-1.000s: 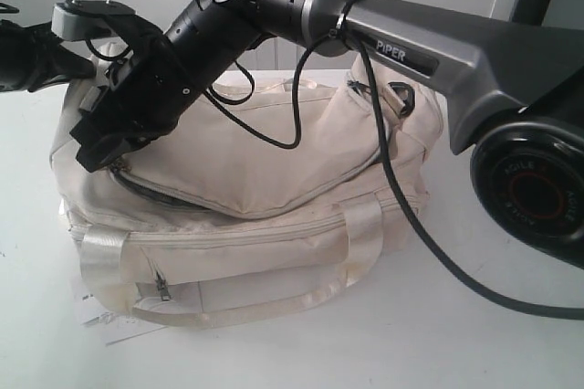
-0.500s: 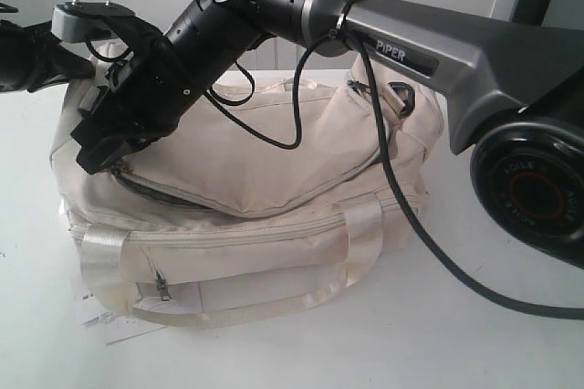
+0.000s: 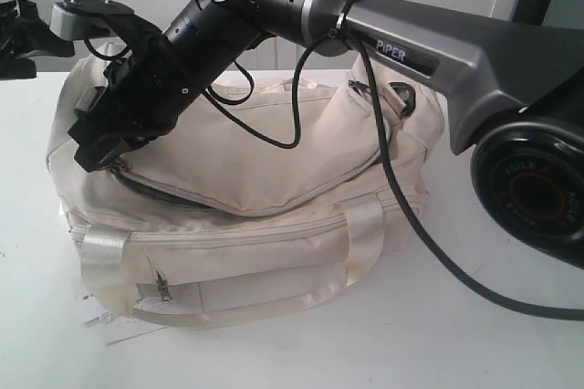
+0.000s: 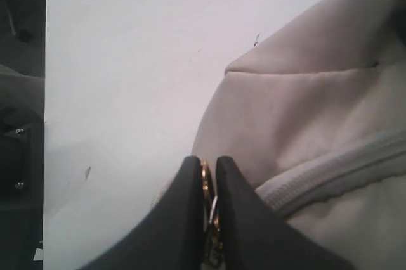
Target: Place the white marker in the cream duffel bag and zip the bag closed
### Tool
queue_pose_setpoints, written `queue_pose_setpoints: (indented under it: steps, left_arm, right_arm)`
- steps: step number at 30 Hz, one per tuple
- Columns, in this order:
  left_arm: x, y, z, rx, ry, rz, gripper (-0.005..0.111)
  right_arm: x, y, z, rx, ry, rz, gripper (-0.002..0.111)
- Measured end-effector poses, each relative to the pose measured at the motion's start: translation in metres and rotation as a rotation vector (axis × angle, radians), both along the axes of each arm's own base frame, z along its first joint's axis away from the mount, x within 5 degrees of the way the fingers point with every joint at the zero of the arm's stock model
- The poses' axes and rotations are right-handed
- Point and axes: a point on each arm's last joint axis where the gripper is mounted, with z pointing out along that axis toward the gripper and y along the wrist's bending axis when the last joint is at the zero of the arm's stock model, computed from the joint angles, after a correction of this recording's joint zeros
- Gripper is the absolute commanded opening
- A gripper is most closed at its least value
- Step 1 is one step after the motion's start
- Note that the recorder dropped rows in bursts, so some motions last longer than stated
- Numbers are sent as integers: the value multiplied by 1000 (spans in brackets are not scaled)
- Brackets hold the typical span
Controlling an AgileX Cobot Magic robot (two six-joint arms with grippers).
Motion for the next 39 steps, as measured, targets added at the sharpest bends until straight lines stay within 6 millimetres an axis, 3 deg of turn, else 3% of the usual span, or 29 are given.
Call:
queue_pose_setpoints:
  steps: [5, 11, 20, 27, 34, 37, 39]
  left_arm:
    - [-20, -5, -8, -8, 102, -34, 59]
    - [-39, -13, -22, -55, 178, -54, 65]
    - [-65, -21, -15, -53, 160, -48, 69]
    - [-73, -26, -30, -54, 193, -41, 69]
    - [-72, -44, -39, -39, 189, -59, 68]
    - [-70, -46, -40, -25, 175, -43, 58]
    - [-69, -45, -40, -16, 165, -33, 38]
  right_arm:
    - [0, 0, 0, 4, 1, -2, 0]
    - [0, 0, 0, 4, 1, -2, 0]
    - [0, 0, 0, 2, 0, -2, 0]
    - [0, 0, 0, 2, 0, -2, 0]
    - [0, 0, 0, 0, -1, -2, 0]
    - [0, 0, 0, 0, -1, -2, 0]
    - [0, 0, 0, 0, -1, -2, 0]
